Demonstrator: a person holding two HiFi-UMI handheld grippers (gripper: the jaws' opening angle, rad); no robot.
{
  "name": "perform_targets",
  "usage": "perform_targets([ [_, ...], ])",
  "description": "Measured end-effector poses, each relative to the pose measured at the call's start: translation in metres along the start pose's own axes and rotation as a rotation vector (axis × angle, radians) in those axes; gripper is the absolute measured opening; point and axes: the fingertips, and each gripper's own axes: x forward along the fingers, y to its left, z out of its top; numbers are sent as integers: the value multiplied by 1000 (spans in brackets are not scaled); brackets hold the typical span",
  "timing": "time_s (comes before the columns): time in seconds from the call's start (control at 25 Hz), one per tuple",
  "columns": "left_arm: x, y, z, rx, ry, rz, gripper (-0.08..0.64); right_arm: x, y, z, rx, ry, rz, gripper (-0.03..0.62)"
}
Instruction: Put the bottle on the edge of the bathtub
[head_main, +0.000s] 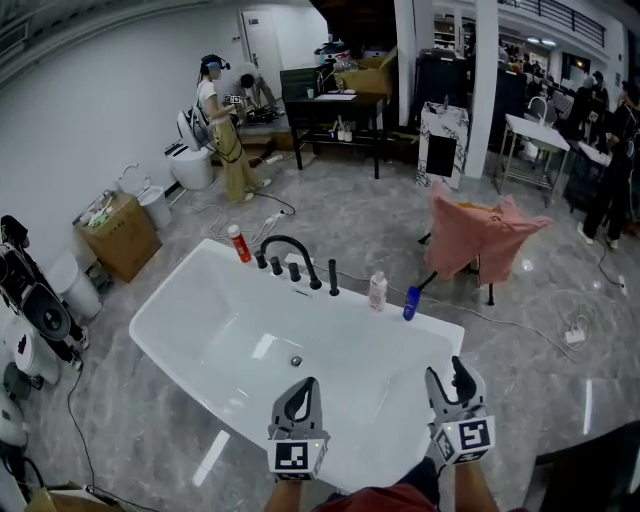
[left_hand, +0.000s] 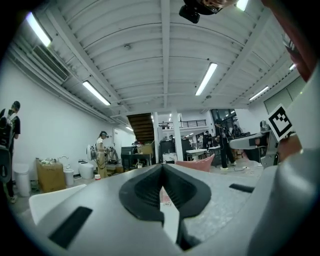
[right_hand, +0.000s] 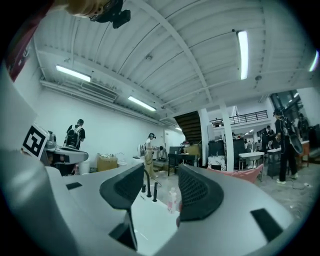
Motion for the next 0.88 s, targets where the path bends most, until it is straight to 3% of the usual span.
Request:
perform_targets([
  [0.28,-7,8,14,-17,-60,-9,5,-16,13,12,-12,-31,-11,214],
  [0.6,-17,3,8,-22,-29,-17,5,-24,19,14,7,-19,3,206],
  [0.8,-21,3,6,-21,-27,-8,5,-26,16,22,21,-63,-21,36],
  [0.88,-20,2,5,-20,-32,-7,5,-24,15,21,13,-59,-28,3],
])
